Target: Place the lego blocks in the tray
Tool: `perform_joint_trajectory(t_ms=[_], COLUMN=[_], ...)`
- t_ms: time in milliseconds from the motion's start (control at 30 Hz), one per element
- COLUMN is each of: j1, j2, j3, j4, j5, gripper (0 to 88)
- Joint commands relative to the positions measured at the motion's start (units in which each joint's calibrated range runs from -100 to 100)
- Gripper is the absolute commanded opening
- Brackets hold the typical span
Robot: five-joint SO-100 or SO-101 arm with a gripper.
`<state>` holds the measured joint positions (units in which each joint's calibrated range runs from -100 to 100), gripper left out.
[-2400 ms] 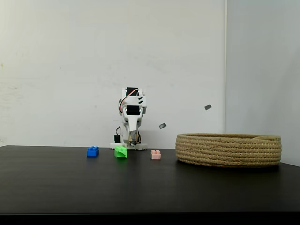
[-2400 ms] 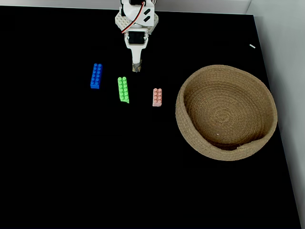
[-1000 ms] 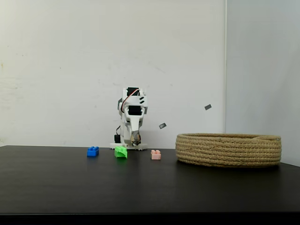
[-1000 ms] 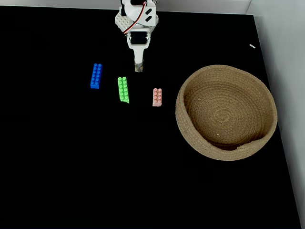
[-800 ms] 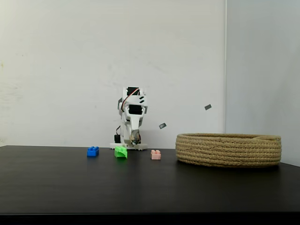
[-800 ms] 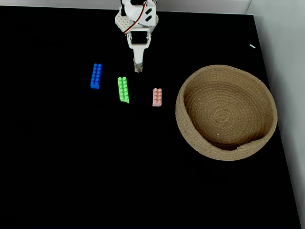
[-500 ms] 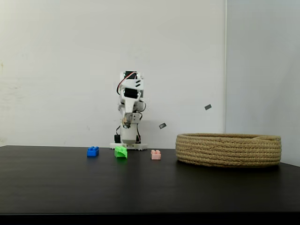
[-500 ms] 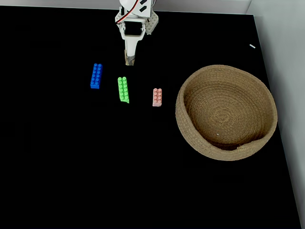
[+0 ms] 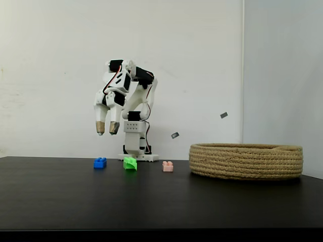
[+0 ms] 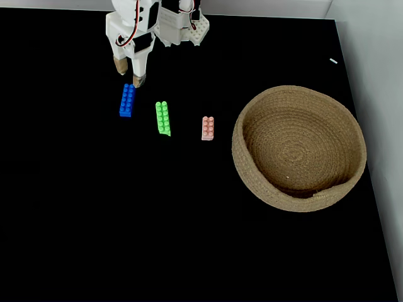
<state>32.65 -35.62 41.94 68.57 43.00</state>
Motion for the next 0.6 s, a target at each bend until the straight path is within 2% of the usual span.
perform_joint_trajectory(t_ms=[0,100,300,400,567], j1=[3.29,4.94,5.84,6.42,7.41], j2=[8.45,14.13,22.98,25.22,29.43], j3=[-7.42,-9.42,-13.07,-13.44,-14.53], j4=[0.52,2.02,2.94,0.52,-4.39], j5=[8.99,15.29,21.59,23.88,24.91], gripper=[24.0,26.4,30.1,30.2,29.9])
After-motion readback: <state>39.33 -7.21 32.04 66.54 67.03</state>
